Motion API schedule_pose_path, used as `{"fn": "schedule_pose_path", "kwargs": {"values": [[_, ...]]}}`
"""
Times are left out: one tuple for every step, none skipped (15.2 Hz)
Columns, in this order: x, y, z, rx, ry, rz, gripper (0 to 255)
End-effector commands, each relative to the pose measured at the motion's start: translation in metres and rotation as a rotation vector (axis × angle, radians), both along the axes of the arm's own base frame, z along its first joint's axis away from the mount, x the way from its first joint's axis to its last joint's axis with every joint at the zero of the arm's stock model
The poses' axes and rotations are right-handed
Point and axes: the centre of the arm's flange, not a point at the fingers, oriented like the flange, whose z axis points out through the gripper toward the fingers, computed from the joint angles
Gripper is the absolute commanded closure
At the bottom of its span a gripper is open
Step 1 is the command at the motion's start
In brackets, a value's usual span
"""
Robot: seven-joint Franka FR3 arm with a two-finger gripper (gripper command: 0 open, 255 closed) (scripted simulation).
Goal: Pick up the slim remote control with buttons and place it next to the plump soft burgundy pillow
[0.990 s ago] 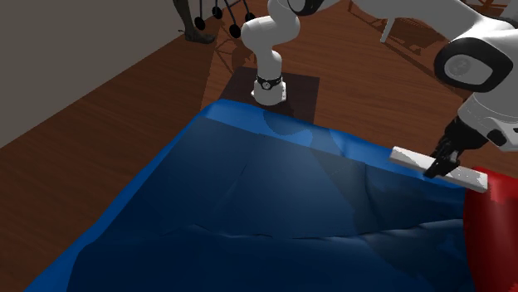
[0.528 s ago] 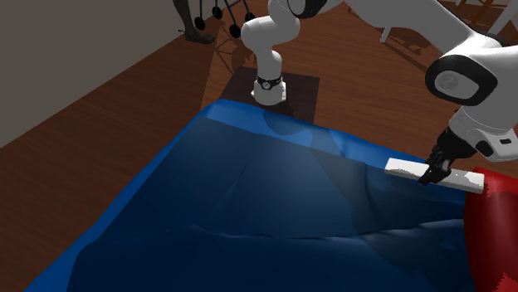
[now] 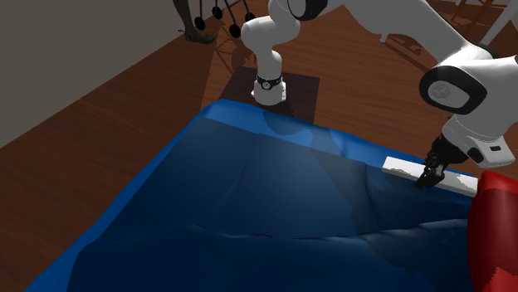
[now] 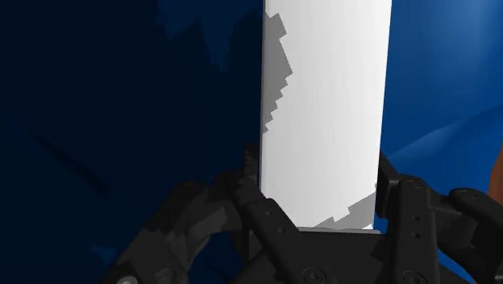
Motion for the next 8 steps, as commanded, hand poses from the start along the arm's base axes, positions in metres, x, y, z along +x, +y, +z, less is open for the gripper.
{"fn": "schedule_pose_path", "kwargs": {"values": [[0.0003, -0.0009, -0.0027, -0.005, 0.004, 0.0, 255], [0.0003, -0.0009, -0.0027, -0.005, 0.004, 0.0, 255], [0.0005, -0.0012, -0.0035, -0.005, 0.004, 0.0, 0], [0.0001, -0.0015, -0.0039, -0.005, 0.004, 0.0, 0], [0.0002, -0.0013, -0.0039, -0.005, 0.004, 0.0, 0], [0.0002, -0.0014, -0.004, -0.005, 0.004, 0.0, 0], [0.0002, -0.0014, -0.004, -0.005, 0.004, 0.0, 0], [0.0003, -0.0009, -0.0027, -0.005, 0.004, 0.0, 0]]}}
